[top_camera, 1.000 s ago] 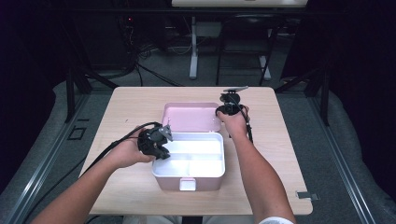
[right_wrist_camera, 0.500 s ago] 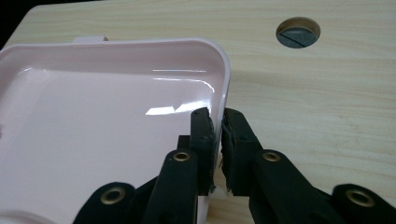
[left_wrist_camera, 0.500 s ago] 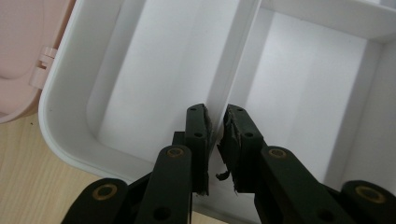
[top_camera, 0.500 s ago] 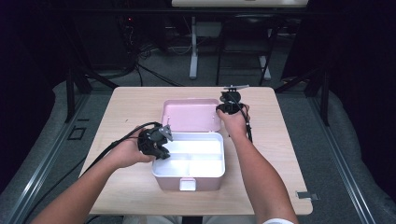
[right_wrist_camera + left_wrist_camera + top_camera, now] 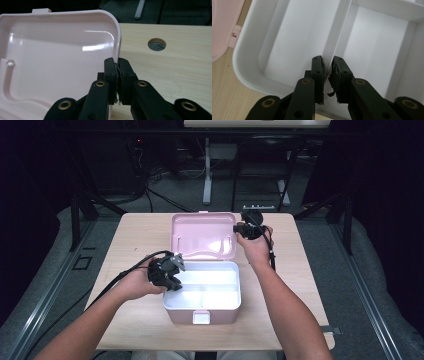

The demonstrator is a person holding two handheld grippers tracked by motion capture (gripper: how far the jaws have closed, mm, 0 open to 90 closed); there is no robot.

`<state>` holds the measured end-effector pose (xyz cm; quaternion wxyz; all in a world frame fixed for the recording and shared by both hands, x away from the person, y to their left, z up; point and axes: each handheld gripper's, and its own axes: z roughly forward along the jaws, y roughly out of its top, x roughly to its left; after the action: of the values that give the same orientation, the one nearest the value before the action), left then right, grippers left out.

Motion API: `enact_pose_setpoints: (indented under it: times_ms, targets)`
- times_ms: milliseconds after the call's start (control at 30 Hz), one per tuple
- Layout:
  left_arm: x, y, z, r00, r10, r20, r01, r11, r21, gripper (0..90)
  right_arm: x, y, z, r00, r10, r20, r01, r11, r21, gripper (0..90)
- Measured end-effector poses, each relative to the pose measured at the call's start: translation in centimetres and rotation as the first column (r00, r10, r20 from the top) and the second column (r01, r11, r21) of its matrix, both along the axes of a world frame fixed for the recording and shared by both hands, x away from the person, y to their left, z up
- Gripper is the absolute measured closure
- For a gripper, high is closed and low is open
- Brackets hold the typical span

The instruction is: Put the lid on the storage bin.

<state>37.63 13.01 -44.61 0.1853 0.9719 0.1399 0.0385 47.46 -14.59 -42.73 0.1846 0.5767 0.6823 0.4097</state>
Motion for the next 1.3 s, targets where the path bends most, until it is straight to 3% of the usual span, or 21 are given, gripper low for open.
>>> enact_pose_setpoints:
  times_ms: [267, 600, 1067, 1300]
  targets:
    - [0.0, 0.0, 0.0, 1.0, 0.0, 0.004, 0.0, 1.0, 0.001, 80.0, -2.3, -0.4, 1.6, 0.9967, 0.031, 0.075, -0.032, 0.999, 0.01, 87.3]
    - [-0.4, 0.0, 0.0, 0.9996, 0.008, 0.027, -0.008, 1.0, 0.001, 79.6, -5.0, -0.6, 2.6, 0.9857, 0.065, 0.155, -0.064, 0.998, -0.016, 87.3]
    - [-0.8, 0.0, -0.1, 0.9979, 0.018, 0.063, -0.018, 0.9998, -0.004, 78.9, -7.3, -0.7, 2.9, 0.972, 0.093, 0.216, -0.087, 0.996, -0.036, 87.3]
    - [-0.8, 0.3, -0.2, 0.9977, 0.024, 0.063, -0.022, 0.9993, -0.03, 79.6, -7.3, -0.4, 3.2, 0.969, 0.105, 0.224, -0.097, 0.994, -0.045, 87.7]
